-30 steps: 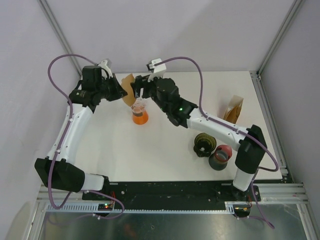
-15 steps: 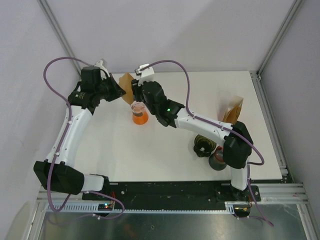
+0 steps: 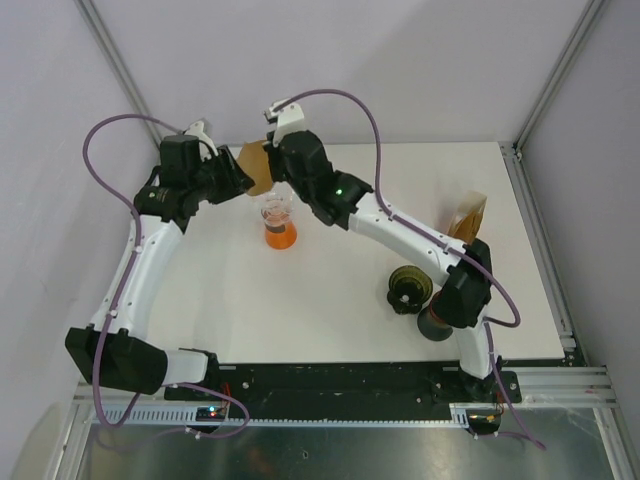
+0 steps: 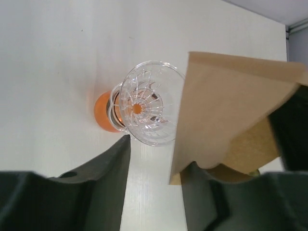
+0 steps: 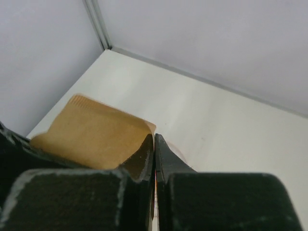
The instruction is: Place the coffee filter in the dripper
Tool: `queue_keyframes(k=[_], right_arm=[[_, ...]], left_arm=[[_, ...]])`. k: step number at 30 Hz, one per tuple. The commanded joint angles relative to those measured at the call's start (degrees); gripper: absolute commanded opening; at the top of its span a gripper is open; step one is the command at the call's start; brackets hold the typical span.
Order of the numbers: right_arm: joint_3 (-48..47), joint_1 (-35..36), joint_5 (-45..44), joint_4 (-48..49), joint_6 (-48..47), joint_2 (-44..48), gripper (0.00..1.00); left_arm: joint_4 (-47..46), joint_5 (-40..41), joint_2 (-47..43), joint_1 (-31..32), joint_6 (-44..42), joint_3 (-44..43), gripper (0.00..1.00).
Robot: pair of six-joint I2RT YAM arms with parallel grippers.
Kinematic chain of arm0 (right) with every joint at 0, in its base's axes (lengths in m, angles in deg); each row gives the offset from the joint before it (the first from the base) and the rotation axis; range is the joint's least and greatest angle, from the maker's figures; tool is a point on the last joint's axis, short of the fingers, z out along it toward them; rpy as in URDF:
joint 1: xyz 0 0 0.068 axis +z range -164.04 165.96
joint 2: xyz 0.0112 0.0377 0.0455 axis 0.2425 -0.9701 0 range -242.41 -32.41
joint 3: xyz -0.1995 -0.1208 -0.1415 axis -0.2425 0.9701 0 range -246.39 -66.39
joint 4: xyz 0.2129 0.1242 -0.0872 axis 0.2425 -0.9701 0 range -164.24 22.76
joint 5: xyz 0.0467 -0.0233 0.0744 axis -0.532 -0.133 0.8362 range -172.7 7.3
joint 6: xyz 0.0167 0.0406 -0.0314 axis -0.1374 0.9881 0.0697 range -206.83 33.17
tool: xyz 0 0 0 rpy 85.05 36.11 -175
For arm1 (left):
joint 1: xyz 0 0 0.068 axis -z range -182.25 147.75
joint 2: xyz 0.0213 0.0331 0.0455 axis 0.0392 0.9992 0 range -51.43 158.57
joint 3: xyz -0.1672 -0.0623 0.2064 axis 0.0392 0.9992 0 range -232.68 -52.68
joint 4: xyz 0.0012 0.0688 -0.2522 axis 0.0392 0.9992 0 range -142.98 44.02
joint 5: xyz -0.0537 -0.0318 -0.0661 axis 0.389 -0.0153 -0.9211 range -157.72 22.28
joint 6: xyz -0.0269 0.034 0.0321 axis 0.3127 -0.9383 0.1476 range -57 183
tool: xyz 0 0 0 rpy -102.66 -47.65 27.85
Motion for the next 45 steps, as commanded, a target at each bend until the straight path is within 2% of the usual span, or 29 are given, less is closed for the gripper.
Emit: queue_keyframes(k=[1,2,5,7,11,15,22,35,39,45], right_arm=[[-12.20,-1.42,5.52,-14.70,-1.20,-3.94,0.00],[-14.41,-2.01,7.00,-17.14,-0.83,-4.65,0.00],[-21.26,-4.06,11.81,-25.39,1.14,-6.55,0.00],[-23.58,-5.10,14.54,-28.14,1.78,-6.87,0.00],[-25.95,-6.18,19.27,-31.05,2.38,-7.53,0.00],[-27.49,-7.50,22.18,-33.16,3.87,-9.19,0.00],[-29.16,-7.80,27.04,-30.13,5.18,-13.10,0.00],[-30.09,-7.30,22.03,-30.86,4.65,-17.88,0.00],[-30.34,-7.38,21.58,-30.27,4.43,-18.96,0.00],[-29.81,-7.15,21.29,-29.75,2.91,-19.42,0.00]], left_arm=[[-1.72,2.07,-2.79,-0.45,-6.17,-1.42,0.59],[-1.72,0.98,-3.13,-0.46,-7.95,-1.95,0.68],[-1.71,-0.03,-4.72,-0.52,-13.22,-3.51,0.86],[-1.68,-0.13,-5.35,-0.94,-14.98,-4.36,0.92],[-1.65,-1.31,-5.56,-2.38,-15.40,-4.82,0.95],[-1.84,-2.04,-5.14,-3.31,-15.12,-5.00,0.95],[-2.61,-2.06,-3.42,-3.45,-15.03,-4.17,0.95],[-5.40,-1.83,0.37,-3.38,-14.50,-2.53,0.94],[-6.66,-2.41,3.05,-3.31,-14.39,-2.55,0.90],[-7.47,-2.54,7.45,-3.20,-15.29,-2.60,0.74]])
